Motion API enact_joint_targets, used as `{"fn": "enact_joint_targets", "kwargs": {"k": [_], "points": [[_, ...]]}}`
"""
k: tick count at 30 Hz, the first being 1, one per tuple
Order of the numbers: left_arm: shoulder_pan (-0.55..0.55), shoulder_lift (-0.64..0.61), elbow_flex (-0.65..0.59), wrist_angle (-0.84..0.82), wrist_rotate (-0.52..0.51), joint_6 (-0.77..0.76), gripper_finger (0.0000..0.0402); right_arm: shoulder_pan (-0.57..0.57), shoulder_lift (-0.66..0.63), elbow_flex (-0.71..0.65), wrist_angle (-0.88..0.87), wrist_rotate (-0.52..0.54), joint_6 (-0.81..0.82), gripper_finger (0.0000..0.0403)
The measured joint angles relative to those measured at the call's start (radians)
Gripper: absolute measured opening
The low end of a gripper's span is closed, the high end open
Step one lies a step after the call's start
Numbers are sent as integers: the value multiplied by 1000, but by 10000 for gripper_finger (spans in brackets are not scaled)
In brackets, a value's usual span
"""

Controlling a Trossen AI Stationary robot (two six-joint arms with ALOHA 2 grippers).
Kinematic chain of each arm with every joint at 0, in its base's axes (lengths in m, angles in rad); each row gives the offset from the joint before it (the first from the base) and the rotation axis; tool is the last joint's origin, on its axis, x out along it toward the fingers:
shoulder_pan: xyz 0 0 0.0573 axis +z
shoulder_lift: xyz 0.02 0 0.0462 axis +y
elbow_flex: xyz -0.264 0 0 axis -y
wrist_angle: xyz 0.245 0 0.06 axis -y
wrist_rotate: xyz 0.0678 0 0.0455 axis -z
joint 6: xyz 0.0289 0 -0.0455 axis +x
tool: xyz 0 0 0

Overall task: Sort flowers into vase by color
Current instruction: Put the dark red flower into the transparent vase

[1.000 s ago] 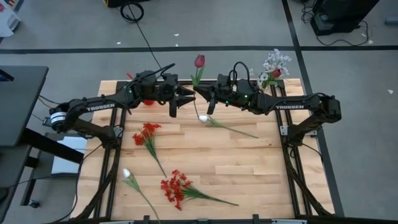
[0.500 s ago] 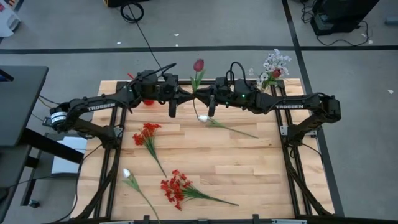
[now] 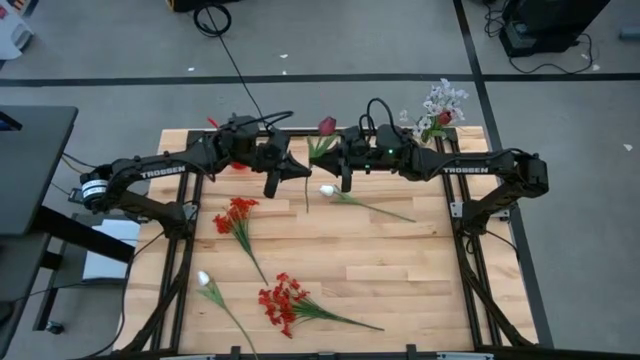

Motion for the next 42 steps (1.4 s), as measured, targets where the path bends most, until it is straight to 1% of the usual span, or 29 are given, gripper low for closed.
{"fn": "enact_joint_targets", "kwargs": {"k": [1,4,7,9,11,14,17,21,23,27,30,31,33,39,42], "points": [[0,0,0,-7,-2,-7,1,0,0,0,-2,-4,-5,22],[0,0,0,-7,-23,-24,14,3,0,0,-11,15,-5,15],[0,0,0,-12,-74,-45,56,14,-11,0,-81,86,-6,8],[0,0,0,-12,-99,-52,97,27,-29,0,-159,177,-4,7],[3,0,0,-21,-127,-48,142,46,-65,0,-261,301,-9,7],[23,0,0,-52,-157,-16,200,90,-142,0,-418,528,-8,7],[52,0,0,-70,-187,-15,235,150,-232,0,-578,754,14,7],[75,0,0,-62,-201,-62,250,234,-352,0,-845,1069,105,7],[75,0,0,-62,-212,-58,250,272,-404,0,-979,1203,166,6],[74,0,0,-60,-214,-14,251,359,-501,0,-1210,1460,337,5],[74,0,0,-59,-231,-2,251,411,-563,0,-1318,1621,428,5],[74,0,0,-60,-234,-3,251,417,-578,0,-1345,1650,434,5],[74,0,0,-59,-243,-9,251,401,-601,0,-1395,1661,432,5],[74,0,0,-66,-255,-10,251,285,-657,0,-1560,1638,388,5],[74,0,0,-66,-258,-10,251,229,-688,0,-1627,1668,399,5]]}}
